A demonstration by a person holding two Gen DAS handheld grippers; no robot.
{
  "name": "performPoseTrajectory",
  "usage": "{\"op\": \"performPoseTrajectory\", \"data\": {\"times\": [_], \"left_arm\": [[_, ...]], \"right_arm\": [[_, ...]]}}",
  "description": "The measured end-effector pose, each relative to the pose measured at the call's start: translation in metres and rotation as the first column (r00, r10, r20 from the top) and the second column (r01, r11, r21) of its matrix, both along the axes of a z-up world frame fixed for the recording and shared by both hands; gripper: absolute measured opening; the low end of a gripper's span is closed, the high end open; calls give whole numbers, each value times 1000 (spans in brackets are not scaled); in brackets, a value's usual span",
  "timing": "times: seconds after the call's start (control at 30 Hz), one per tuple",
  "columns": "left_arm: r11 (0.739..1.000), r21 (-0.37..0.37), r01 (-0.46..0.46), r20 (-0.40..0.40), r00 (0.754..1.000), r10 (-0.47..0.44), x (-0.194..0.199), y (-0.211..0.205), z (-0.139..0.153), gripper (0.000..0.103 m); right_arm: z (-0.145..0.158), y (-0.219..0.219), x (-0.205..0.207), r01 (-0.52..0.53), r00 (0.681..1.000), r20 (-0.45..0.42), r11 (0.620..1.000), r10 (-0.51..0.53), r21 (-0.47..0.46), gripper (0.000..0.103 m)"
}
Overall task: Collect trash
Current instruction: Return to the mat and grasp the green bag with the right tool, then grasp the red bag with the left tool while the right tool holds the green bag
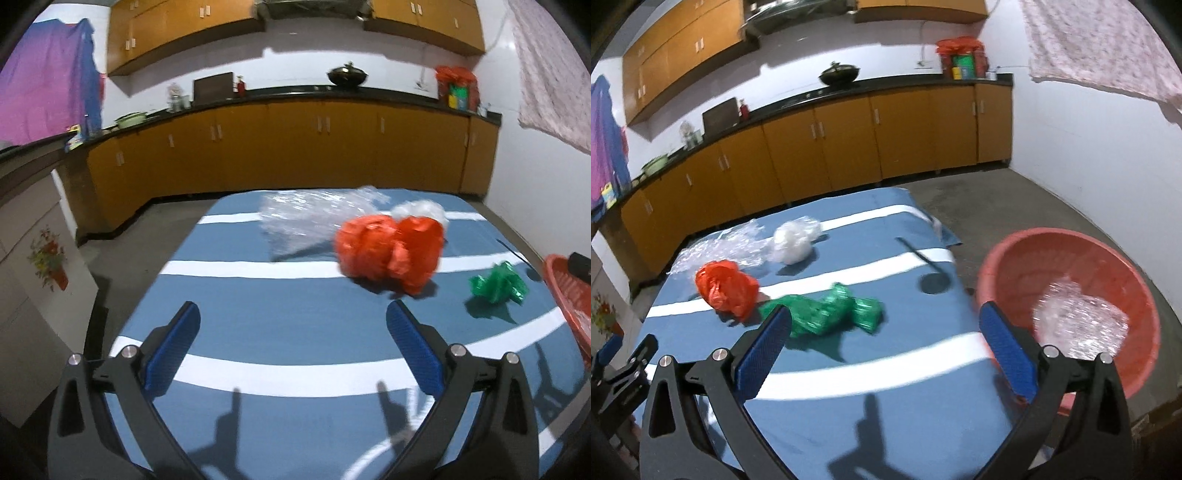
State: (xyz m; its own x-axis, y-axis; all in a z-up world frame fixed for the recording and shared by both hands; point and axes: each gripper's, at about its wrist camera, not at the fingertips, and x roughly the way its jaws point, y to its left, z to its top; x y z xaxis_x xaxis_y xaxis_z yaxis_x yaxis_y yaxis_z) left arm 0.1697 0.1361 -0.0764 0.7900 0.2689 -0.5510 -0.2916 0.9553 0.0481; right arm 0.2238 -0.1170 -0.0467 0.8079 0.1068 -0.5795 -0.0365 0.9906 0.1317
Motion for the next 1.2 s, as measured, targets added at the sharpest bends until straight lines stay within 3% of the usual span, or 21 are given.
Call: {"op": "performPoseTrajectory", "data": {"times": [0.3,0.5,0.6,0.63,0.7,0.87,1.2], "left_arm": [[994,-83,-70,-2,998,70,-3,45,-2,99],[993,-92,-76,5,997,77,0,54,-2,99],[993,-90,-73,10,997,74,2,53,-3,99],[993,-91,-74,18,997,76,3,53,-4,99],[992,-100,-77,21,997,79,4,54,-5,99],[991,-131,-41,11,999,43,16,48,-5,99],[984,-143,107,33,994,-103,62,1,10,99]], "right_arm": [[-16,41,36,36,998,-60,999,-37,-20,97],[-38,55,57,71,986,-146,994,-82,-78,97],[-50,56,60,42,977,-207,996,-58,-83,82],[-53,53,61,35,972,-229,997,-49,-67,72],[-56,47,61,34,966,-254,998,-47,-52,65],[-54,39,55,5,970,-241,998,-21,-68,43],[-47,17,31,-24,979,-203,997,9,-74,36]]}}
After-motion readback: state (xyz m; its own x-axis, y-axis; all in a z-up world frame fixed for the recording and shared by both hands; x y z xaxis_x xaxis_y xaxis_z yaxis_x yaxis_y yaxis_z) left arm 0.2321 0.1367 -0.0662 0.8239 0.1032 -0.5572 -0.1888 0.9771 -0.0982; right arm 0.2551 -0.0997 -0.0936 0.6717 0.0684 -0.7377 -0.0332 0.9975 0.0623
